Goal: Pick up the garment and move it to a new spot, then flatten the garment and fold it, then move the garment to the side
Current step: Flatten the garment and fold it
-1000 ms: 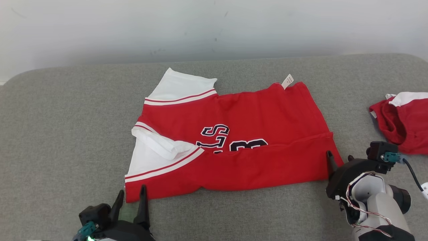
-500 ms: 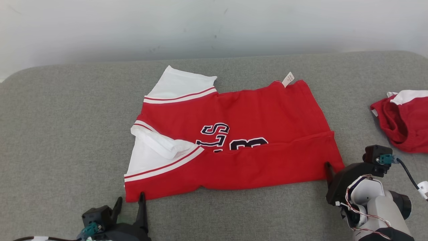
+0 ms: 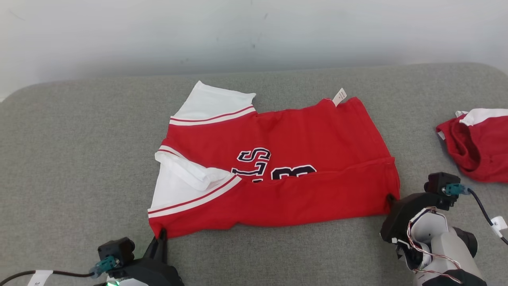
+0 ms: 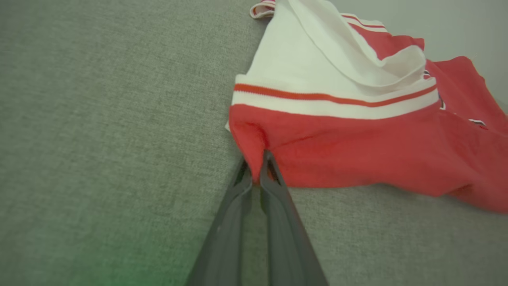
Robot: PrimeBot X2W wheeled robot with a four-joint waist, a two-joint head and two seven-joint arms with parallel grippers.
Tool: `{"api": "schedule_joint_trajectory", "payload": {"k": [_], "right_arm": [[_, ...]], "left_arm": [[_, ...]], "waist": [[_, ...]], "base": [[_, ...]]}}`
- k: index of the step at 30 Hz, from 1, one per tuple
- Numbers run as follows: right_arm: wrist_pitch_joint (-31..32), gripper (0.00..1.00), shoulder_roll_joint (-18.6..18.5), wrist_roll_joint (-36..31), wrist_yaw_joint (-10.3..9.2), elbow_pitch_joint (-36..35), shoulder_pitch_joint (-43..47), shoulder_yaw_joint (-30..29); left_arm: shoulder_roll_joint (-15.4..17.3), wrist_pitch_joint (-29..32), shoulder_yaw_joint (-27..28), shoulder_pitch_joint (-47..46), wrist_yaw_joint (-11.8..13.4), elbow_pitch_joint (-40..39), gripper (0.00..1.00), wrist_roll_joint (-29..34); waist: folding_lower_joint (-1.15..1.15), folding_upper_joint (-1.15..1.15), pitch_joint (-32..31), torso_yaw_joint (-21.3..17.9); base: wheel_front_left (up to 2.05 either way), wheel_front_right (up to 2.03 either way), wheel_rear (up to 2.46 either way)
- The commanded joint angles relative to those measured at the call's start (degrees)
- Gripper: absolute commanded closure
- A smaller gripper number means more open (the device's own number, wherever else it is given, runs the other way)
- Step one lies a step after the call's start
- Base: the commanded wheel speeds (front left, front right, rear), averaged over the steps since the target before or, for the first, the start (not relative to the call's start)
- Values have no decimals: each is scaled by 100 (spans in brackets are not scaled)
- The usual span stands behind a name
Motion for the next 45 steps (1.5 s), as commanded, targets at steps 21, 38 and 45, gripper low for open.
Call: {"api": "schedule_joint_trajectory", "payload": {"k": [21,38,45], "right_arm": [[842,100,-3,641,1,-1908,2052,-208],[1078,0,0,1243,1,-2623,3104,-233],[1106,0,1,1094,1,-2868,3021,-329]], "left_arm": [[530,913,-99,2099,509,-2350,100,-167],[673,1046,-358,2728,755,-2663,0,44],[856,1118,-266,2441,781,-2634,0,110]], "waist": [[0,0,-811,77],[0,0,-844,103],[0,0,-824,98]], "base": [[0,0,0],[0,0,0],[0,0,0]]}}
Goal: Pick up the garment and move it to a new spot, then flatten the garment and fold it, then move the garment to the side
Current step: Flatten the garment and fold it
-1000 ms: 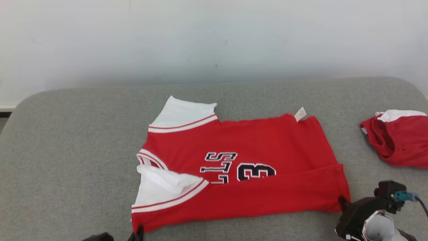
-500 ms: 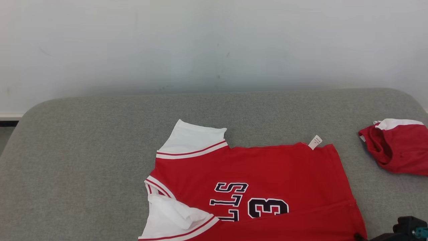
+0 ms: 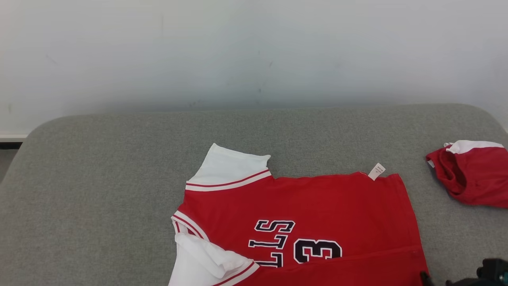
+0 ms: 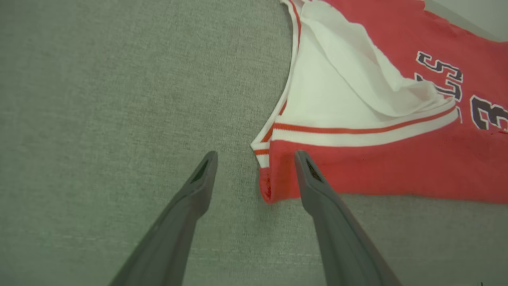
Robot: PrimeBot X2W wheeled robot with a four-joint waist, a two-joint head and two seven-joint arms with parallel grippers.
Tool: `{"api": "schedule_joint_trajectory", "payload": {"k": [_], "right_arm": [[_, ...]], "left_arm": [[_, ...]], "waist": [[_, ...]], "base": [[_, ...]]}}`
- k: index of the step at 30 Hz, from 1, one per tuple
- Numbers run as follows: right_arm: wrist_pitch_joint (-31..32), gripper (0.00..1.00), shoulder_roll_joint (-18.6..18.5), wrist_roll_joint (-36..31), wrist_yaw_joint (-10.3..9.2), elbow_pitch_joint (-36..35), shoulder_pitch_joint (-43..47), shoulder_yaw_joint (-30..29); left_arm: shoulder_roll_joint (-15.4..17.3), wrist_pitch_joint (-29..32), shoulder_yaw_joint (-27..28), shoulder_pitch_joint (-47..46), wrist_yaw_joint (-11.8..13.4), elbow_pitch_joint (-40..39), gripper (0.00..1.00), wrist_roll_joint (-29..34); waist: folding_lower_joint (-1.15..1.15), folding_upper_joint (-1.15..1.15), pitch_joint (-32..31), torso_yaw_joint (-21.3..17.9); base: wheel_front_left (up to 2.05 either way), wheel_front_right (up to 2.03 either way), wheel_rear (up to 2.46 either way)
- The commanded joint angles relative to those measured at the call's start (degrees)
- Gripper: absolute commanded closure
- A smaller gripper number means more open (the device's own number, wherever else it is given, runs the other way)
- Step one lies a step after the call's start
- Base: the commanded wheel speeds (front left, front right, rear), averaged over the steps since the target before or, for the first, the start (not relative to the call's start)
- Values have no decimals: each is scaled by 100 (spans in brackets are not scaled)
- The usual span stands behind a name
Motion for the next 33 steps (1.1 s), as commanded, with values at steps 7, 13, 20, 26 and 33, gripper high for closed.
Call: {"api": "schedule_joint_trajectory", "payload": {"k": [7,13,20,26,33], "right_arm": [[360,0,-5,-970,0,-893,-431,-165],[814,0,2,-1298,0,-1213,-1382,167],[857,0,-5,-1502,0,-548,-2770,843],[699,0,-9,-1405,0,-148,-3352,1338],[230,0,-1,-1277,0,136,-3758,1483]], "left_arm": [[255,-130,292,-679,101,-415,0,161],[605,274,22,-1736,-332,-384,0,399],[756,1043,-436,-3404,-1034,458,0,614],[837,1510,-648,-4438,-1312,1210,0,801],[798,2045,-691,-5618,-1208,2094,0,1024]], "waist": [[1,0,200,-156],[1,0,658,-396],[1,0,1448,-774],[1,0,1922,-1088],[1,0,2337,-1398]], "base": [[0,0,0],[0,0,0],[0,0,0],[0,0,0],[0,0,0]]}}
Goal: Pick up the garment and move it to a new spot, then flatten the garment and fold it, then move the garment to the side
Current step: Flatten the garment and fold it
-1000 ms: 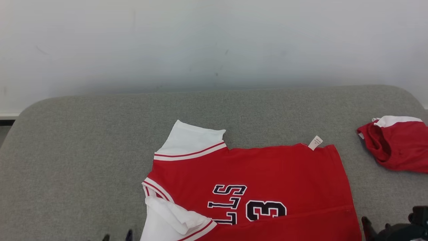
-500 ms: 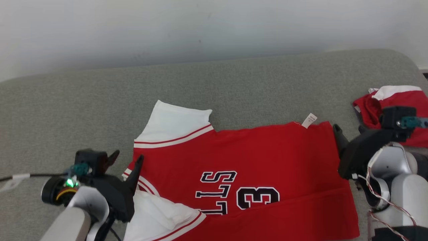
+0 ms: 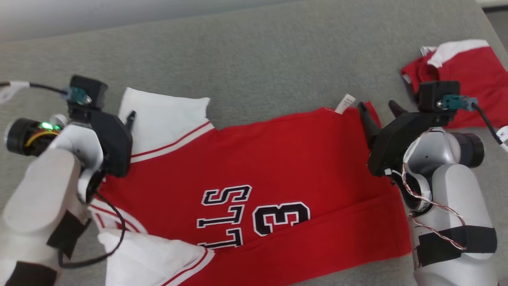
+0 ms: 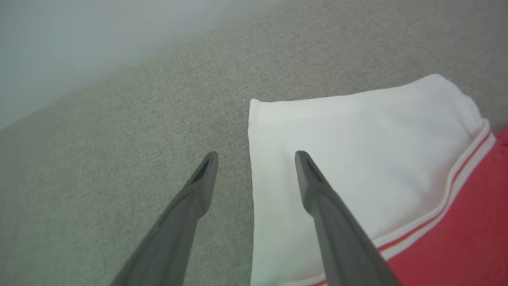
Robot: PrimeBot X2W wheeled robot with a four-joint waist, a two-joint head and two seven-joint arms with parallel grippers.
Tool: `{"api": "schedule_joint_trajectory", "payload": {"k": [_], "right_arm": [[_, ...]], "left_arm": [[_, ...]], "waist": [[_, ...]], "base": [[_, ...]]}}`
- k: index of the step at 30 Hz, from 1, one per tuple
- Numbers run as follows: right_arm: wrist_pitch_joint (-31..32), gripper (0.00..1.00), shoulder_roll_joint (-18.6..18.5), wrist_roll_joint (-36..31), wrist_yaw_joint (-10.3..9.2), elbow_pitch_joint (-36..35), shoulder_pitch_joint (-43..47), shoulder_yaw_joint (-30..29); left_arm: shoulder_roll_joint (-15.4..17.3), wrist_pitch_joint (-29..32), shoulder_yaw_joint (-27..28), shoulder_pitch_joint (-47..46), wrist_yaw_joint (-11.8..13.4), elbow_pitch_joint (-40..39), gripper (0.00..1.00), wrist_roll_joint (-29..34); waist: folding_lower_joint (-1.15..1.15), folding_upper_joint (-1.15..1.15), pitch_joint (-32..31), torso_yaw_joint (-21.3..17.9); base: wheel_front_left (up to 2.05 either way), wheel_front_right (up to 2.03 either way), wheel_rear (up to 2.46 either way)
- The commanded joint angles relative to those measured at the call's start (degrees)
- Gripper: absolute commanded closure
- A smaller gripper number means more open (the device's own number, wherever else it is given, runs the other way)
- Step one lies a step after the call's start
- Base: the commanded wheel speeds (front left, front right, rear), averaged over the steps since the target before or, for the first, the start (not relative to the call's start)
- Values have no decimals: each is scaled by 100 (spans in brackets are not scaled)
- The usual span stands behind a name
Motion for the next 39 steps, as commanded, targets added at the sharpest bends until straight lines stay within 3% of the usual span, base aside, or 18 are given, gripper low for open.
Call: {"api": "schedule_joint_trajectory", "payload": {"k": [1,8,11,12,13,17,19,25,32,39], "right_arm": [[-50,0,2,79,0,31,-78,49],[-215,0,4,66,0,192,-73,180],[-244,0,3,113,0,237,-56,211],[-258,0,4,122,0,262,-34,236],[-259,0,4,147,0,270,-23,249],[-242,0,3,152,0,286,-44,258],[-225,0,3,141,0,285,-82,262],[-73,0,3,-108,0,184,-444,499],[451,0,7,-816,0,441,-906,335],[820,0,-12,-802,0,760,-1092,484]], "left_arm": [[28,41,17,-102,65,122,0,46],[122,237,124,-795,456,769,0,233],[134,317,76,-861,471,893,0,264],[99,415,63,-816,447,978,62,199],[62,445,72,-784,457,1000,70,156],[30,638,68,-662,442,1072,76,32],[1,738,60,-603,423,1065,100,-36],[81,834,202,-769,435,792,100,-215],[179,1006,136,-797,472,534,100,-191],[123,1047,100,-744,538,385,100,-225]], "waist": [[-2,-1,395,-396],[-2,-1,639,-575],[-2,-1,651,-585],[-2,-1,636,-581],[-2,-1,630,-574],[-2,-1,609,-538],[-2,-1,592,-522],[-2,-1,733,-498],[-2,-1,847,-435],[-2,-1,861,-398]], "base": [[0,0,0],[0,0,0],[0,0,0],[0,0,0],[0,0,0],[0,0,0],[0,0,0],[0,0,0],[0,0,0],[0,0,0]]}}
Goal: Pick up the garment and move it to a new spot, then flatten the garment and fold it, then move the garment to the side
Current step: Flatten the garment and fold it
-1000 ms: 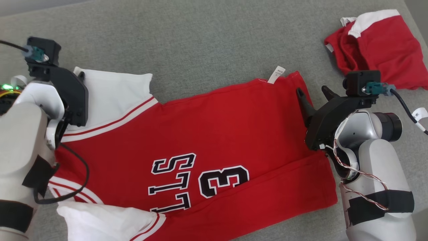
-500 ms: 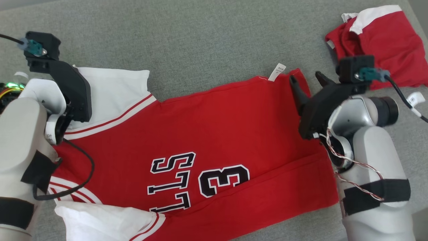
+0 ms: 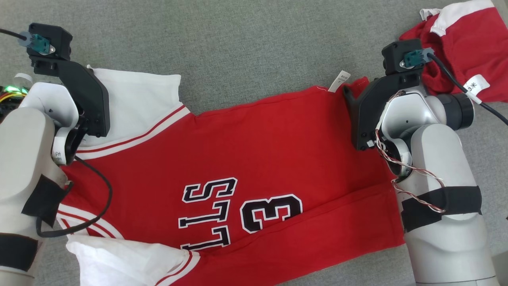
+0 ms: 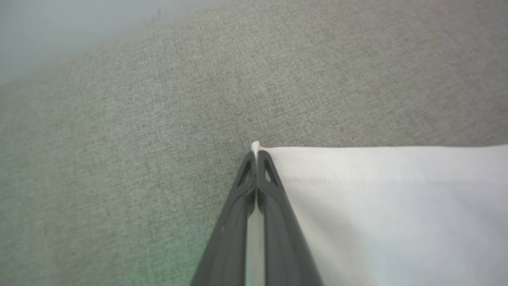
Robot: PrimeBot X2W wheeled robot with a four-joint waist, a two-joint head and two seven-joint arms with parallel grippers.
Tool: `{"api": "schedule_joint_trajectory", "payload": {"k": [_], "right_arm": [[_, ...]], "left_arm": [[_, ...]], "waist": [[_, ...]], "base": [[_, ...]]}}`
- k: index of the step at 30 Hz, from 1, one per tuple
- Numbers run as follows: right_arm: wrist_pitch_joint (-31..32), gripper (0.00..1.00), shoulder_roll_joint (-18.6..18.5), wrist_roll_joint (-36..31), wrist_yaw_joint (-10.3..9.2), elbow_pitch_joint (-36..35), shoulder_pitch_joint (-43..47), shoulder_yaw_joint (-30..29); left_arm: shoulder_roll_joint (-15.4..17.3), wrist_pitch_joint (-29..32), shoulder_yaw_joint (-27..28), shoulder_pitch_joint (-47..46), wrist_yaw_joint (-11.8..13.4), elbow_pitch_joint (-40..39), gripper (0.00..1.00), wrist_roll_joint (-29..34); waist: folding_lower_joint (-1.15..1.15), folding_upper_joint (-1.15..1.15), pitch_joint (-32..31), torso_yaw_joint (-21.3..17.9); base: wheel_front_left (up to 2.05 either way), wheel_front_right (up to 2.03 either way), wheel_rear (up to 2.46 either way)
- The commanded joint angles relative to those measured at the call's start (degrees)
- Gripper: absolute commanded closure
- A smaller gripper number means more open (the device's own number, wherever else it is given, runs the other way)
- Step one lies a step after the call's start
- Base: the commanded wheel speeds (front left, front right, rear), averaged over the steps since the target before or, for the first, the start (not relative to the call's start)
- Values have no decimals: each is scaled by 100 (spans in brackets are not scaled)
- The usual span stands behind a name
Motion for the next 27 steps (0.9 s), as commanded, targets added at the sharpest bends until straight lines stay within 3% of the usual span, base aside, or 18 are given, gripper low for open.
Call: {"api": "schedule_joint_trajectory", "payload": {"k": [1,13,14,15,17,18,20,21,27], "right_arm": [[86,0,-27,-7,0,51,-62,23],[819,0,-435,375,0,286,-472,257],[872,7,-451,462,0,358,-513,302],[912,22,-458,549,0,441,-556,326],[964,34,-480,664,0,580,-595,368],[947,51,-479,721,0,635,-630,376],[902,64,-466,823,0,748,-677,362],[898,97,-499,831,0,819,-675,404],[580,100,-668,775,0,918,-628,440]], "left_arm": [[25,77,-38,193,28,84,100,-40],[45,13,-51,133,1,132,100,-135],[46,14,-54,124,-1,135,100,-142],[45,17,-58,117,-5,141,100,-152],[35,16,-73,120,-1,128,100,-158],[32,16,-80,122,2,124,100,-163],[22,7,-88,128,-7,133,100,-182],[14,-9,-90,130,-14,143,100,-197],[-95,-359,-51,215,-75,134,100,-280]], "waist": [[0,0,-1,4],[0,0,2,33],[0,0,3,38],[0,0,5,44],[0,0,8,59],[0,0,10,67],[0,0,4,88],[0,0,-1,100],[0,0,-132,182]], "base": [[0,0,0],[0,0,0],[0,0,0],[0,0,0],[0,0,0],[0,0,0],[0,0,0],[0,0,0],[0,0,0]]}}
